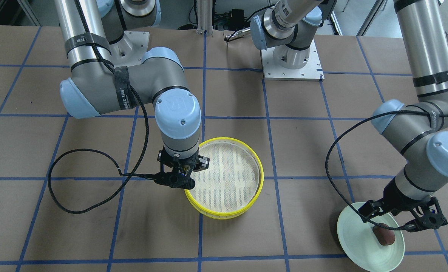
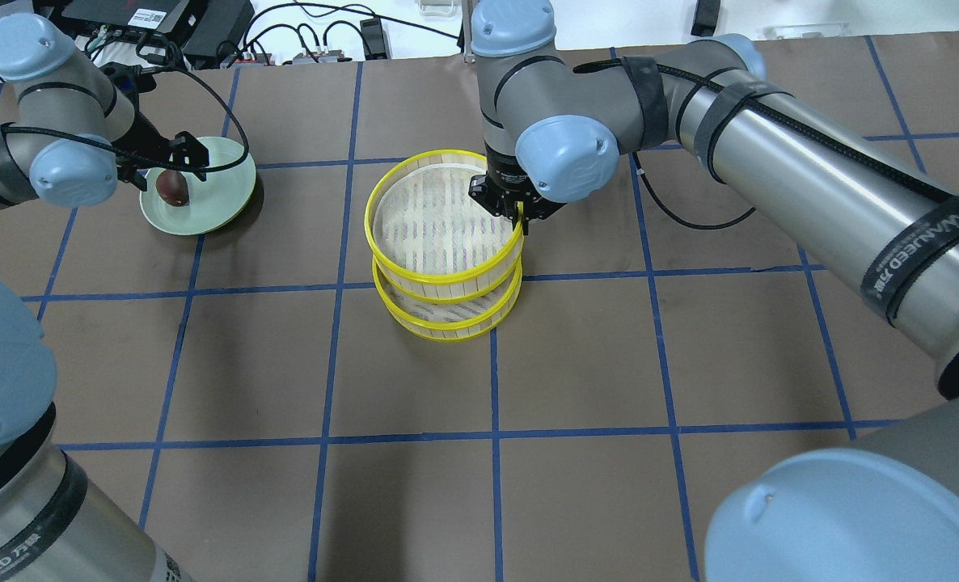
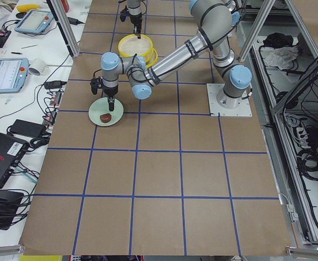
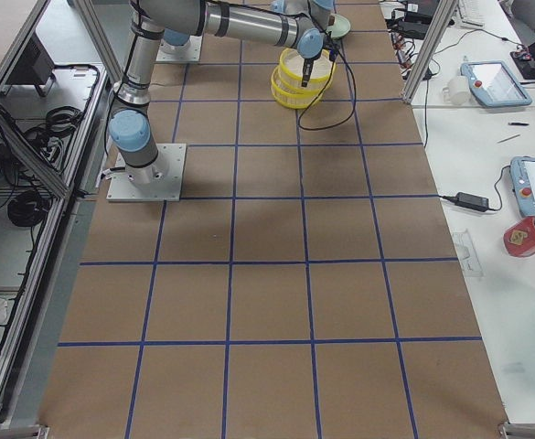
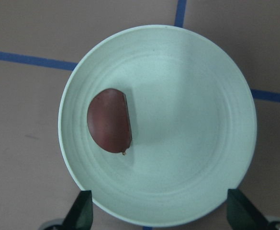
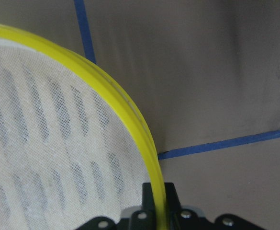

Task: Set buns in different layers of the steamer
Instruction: 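Grasp the dark red-brown bun on the plate with the left gripper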

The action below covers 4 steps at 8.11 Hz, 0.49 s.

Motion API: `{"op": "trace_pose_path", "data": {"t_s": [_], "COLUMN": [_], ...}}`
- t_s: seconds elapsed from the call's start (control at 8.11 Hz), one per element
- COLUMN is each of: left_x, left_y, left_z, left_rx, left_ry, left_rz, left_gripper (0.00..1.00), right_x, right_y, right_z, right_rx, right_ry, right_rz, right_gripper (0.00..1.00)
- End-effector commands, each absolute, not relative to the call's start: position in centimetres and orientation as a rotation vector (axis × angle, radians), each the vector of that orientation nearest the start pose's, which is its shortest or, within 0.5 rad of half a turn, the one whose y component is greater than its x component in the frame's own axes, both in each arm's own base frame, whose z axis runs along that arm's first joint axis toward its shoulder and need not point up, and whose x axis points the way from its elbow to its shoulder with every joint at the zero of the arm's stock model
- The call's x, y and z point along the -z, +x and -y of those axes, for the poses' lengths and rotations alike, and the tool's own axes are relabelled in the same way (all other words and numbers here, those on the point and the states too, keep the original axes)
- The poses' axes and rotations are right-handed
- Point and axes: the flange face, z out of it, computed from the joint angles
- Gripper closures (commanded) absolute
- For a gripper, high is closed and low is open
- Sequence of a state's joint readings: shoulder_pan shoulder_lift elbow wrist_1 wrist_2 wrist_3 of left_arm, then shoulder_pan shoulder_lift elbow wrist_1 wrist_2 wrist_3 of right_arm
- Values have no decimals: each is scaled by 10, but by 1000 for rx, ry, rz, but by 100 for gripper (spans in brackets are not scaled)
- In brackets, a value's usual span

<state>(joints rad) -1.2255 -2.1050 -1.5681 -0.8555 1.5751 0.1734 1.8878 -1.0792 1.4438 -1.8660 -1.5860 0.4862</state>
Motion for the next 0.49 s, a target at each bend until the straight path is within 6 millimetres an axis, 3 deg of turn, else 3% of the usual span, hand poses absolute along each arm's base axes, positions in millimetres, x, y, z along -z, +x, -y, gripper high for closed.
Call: {"op": "trace_pose_path", "data": {"t_s": [0.0, 0.37], "left_x": [-220, -221], "left_y": [108, 112], "left_z": [687, 686], "left_rx": [313, 303], "left_ry": [-269, -244], "left_rz": [-3050, -3021], "left_gripper": [3, 15], "right_x": [-284, -284], "right_y": [343, 344], "right_z": [576, 555], "right_rx": [-116, -124], "right_ry": [234, 224], "right_rz": [-3179, -3187], "right_gripper": [100, 100]}}
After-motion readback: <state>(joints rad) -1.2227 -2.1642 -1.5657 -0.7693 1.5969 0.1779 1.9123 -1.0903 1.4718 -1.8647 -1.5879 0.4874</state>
